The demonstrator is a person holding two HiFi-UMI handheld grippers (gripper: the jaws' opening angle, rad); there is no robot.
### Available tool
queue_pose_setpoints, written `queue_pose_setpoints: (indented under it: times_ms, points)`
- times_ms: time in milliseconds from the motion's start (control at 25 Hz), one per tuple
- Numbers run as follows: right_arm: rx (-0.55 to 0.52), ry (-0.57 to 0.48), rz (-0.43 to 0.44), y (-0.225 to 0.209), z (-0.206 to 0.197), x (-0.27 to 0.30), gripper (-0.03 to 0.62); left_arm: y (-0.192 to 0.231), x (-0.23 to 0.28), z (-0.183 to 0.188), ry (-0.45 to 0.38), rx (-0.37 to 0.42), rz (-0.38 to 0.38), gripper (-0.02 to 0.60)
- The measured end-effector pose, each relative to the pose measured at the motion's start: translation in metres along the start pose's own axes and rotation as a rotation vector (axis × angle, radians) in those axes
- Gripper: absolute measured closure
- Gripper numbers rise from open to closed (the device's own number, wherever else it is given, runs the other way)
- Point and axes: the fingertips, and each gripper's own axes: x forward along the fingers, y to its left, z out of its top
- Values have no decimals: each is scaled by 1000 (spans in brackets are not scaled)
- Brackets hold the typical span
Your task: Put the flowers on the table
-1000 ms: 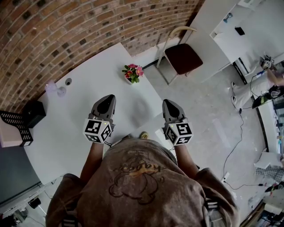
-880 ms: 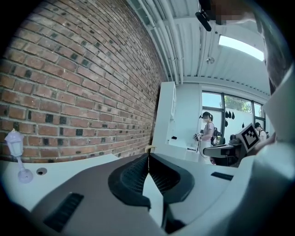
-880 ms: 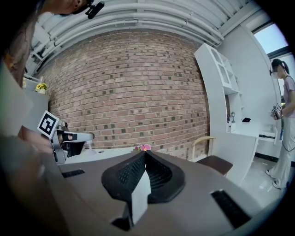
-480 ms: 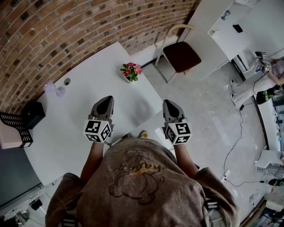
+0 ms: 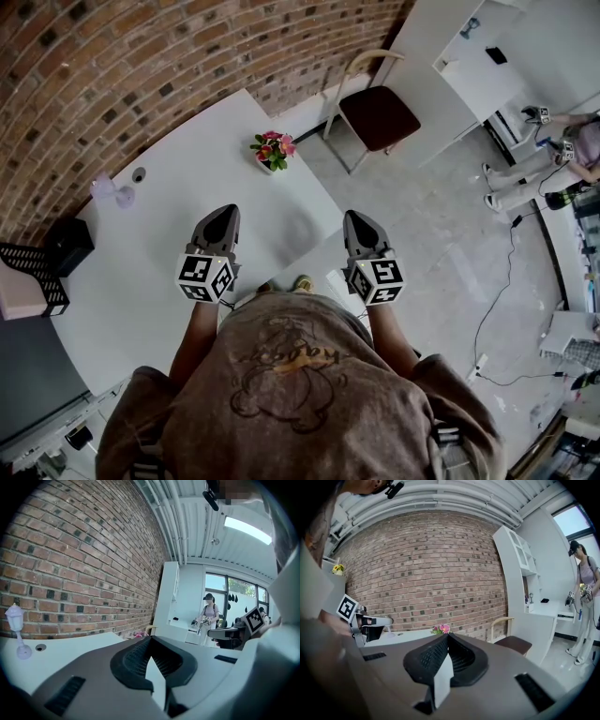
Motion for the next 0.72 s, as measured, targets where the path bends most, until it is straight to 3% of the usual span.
queue_pose_setpoints:
  times_ms: [720]
  points:
    - [19,-3,-5,-1,-1,-7,592,-9,6,-4,14,-18,-43,560]
